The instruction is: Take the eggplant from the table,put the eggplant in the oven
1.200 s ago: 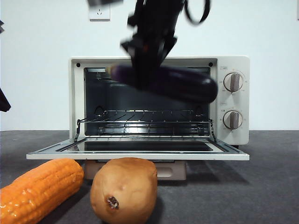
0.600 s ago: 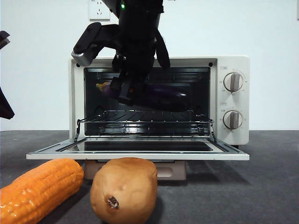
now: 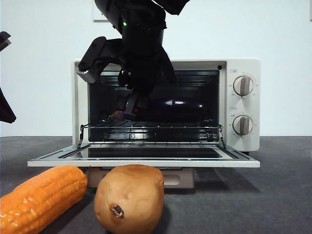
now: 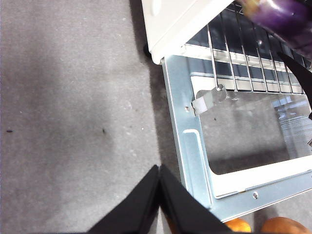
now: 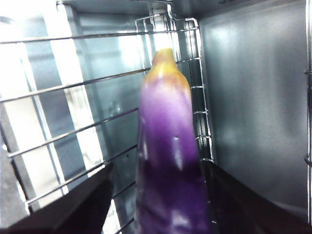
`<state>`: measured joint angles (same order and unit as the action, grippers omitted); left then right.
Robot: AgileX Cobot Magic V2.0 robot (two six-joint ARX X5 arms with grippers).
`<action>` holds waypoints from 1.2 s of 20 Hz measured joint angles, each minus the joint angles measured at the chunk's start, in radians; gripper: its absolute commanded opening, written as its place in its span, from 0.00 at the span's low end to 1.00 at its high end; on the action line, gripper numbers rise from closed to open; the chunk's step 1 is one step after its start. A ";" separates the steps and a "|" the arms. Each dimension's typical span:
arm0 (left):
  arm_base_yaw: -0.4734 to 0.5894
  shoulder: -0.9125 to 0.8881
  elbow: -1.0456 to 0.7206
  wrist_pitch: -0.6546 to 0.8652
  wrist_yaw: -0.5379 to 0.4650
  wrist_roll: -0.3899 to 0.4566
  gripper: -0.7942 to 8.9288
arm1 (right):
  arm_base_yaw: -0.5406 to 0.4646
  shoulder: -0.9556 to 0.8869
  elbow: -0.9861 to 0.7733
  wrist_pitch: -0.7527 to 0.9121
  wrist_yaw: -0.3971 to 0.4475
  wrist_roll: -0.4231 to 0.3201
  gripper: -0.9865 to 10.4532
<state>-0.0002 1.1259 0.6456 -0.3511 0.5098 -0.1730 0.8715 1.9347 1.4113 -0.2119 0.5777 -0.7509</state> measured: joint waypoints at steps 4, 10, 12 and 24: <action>0.000 0.000 0.000 0.000 0.000 0.000 0.09 | 0.034 0.000 0.000 0.000 0.011 0.026 0.35; 0.000 0.000 0.000 0.001 0.001 0.002 0.09 | 0.086 -0.040 0.000 -0.085 0.046 0.112 0.31; 0.000 0.007 0.000 0.009 0.002 0.003 0.09 | 0.120 -0.119 0.000 -0.153 0.023 0.188 0.24; -0.010 0.301 0.000 0.038 0.123 0.001 0.09 | 0.308 -0.645 0.001 -0.518 -0.084 0.443 0.09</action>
<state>-0.0101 1.4265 0.6456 -0.3130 0.6327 -0.1719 1.1793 1.2896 1.4120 -0.7300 0.4934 -0.3084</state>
